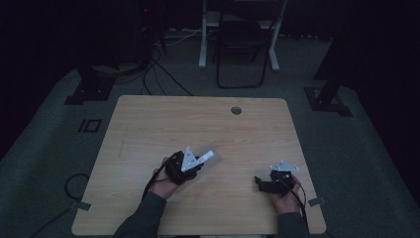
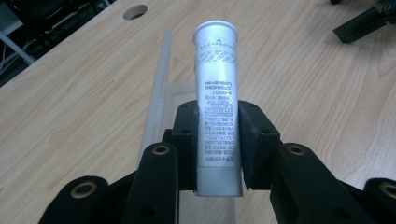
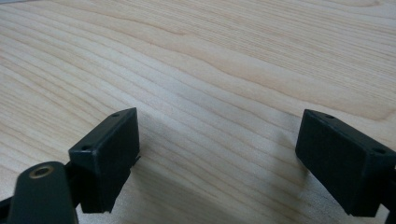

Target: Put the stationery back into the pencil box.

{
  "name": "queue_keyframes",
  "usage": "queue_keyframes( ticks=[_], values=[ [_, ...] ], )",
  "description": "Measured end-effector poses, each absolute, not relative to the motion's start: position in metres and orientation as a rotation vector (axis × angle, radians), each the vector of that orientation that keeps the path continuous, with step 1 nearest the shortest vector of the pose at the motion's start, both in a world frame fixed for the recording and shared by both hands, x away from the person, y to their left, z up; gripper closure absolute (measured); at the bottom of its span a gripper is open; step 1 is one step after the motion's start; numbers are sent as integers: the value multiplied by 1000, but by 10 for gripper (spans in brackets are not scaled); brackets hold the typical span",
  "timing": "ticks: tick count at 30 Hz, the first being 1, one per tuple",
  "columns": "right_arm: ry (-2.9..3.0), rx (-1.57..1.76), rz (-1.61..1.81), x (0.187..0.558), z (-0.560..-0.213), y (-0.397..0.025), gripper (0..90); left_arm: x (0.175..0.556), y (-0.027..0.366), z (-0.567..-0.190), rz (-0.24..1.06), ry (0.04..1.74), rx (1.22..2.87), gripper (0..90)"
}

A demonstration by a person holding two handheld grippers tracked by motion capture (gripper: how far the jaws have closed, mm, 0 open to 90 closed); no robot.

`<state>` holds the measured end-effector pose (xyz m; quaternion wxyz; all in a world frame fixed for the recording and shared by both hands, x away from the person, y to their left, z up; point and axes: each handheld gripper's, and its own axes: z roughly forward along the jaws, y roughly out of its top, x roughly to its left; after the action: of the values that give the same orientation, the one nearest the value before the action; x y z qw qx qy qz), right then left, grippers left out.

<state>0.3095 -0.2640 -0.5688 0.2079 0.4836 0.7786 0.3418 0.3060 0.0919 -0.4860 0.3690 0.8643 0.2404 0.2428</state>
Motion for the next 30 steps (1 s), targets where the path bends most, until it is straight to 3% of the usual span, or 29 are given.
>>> queue_keyframes(
  ticks=[30],
  values=[
    [2168, 1346, 953, 309, -569, -264, 134, 314, 94, -514, 632, 671, 2287, 708]
  ],
)
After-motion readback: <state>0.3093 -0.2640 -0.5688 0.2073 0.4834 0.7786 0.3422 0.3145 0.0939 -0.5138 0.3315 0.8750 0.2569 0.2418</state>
